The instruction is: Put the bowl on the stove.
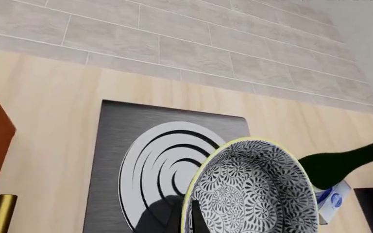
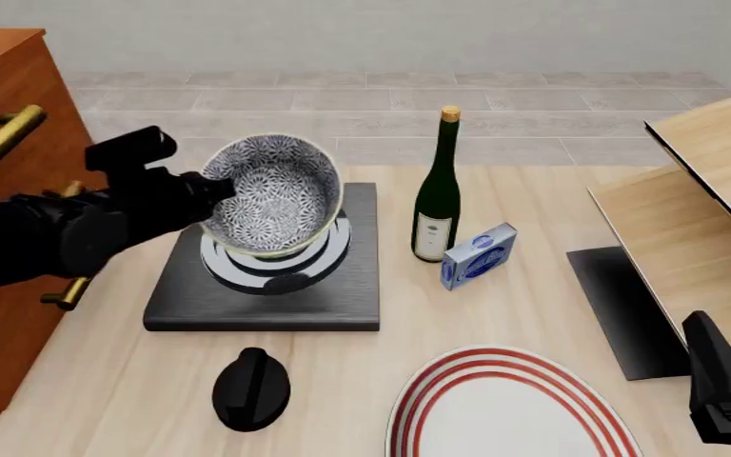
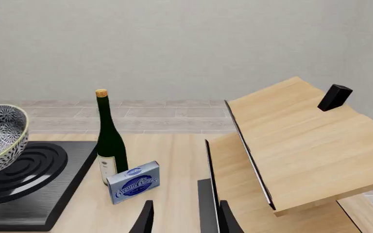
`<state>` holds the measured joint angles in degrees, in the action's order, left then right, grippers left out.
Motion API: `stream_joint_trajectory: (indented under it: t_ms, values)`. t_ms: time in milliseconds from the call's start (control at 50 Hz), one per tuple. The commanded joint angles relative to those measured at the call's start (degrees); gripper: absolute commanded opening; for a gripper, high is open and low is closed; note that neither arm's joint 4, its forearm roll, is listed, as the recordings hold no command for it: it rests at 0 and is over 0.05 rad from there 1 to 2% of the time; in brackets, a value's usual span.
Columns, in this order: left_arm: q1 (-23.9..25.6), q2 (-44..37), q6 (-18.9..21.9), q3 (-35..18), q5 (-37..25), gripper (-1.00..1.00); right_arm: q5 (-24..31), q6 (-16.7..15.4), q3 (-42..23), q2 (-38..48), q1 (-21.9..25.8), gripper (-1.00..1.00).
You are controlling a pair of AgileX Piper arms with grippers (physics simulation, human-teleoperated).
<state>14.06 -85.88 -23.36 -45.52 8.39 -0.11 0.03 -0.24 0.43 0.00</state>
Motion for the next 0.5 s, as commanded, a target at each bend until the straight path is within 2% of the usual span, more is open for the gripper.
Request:
stream_joint_trajectory:
  t_ms: [20, 120, 500]
  values:
    - [0.34, -1.23, -0.95, -0.73, 1.22, -1.0, 0.0, -0.01, 0.0, 0.0, 0.0, 1.0]
    - [1.6, -2.31, -3.47, -0.47, 2.63, -1.0, 0.0, 0.01, 0.0, 0.01, -0.01, 1.0]
    - [-0.78, -5.92, -2.59, -0.59, 5.52, -1.0, 0.0, 0.01, 0.0, 0.0, -0.02, 1.0]
